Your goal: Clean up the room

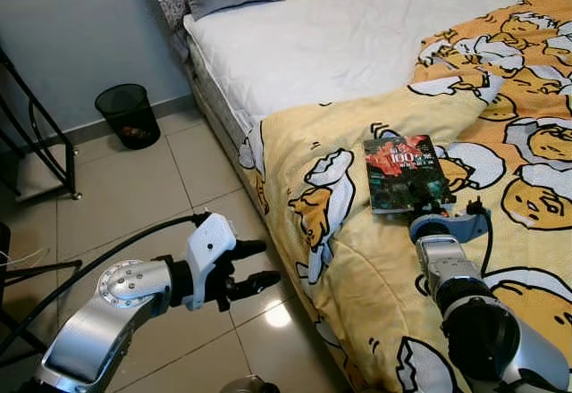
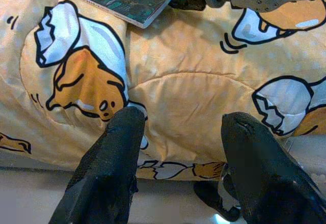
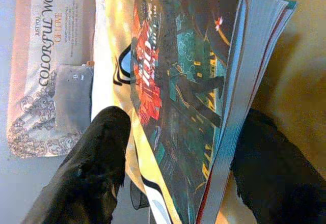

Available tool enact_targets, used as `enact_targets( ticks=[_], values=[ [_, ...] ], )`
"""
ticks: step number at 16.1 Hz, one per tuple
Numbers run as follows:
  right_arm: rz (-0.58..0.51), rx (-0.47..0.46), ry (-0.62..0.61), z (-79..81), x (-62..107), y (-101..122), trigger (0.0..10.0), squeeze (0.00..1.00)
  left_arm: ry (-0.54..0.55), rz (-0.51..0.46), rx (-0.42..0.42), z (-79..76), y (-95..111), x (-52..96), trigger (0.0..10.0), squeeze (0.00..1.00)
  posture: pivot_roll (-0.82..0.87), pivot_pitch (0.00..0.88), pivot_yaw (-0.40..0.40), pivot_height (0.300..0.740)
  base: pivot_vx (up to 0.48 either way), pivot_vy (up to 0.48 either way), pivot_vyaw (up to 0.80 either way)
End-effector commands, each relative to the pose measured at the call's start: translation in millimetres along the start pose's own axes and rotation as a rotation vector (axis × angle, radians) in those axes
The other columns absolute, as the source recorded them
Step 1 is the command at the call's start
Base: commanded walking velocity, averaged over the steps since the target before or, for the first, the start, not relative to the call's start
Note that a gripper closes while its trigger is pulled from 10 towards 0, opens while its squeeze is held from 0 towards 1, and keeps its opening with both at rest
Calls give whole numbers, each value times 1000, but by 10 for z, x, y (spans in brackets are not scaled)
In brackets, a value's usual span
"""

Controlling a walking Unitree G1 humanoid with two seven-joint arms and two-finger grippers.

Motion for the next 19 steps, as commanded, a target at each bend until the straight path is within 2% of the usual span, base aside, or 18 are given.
enact_targets(
  ticks=[1,19],
  values=[
    [-16,-9,25,88,-31,37,0,0,19,3,-8,38,-2,11,10000,0,29,24,73,740,0,0,0],
    [-50,7,54,188,-71,145,0,0,26,-20,-31,108,47,-71,10000,0,12,0,81,740,0,0,0]
  ],
)
Point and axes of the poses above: a point about 5 cm out from each wrist's last joint towards the gripper, its own x axis pointing back from the gripper into the wrist, its own y axis along the axis of the wrist's last joint, z = x × y, the point moved 3 cm from there along -x, pointing out of the wrist towards the gripper, and after that the axes turned 12 degrees about x, right-handed, at the moved point
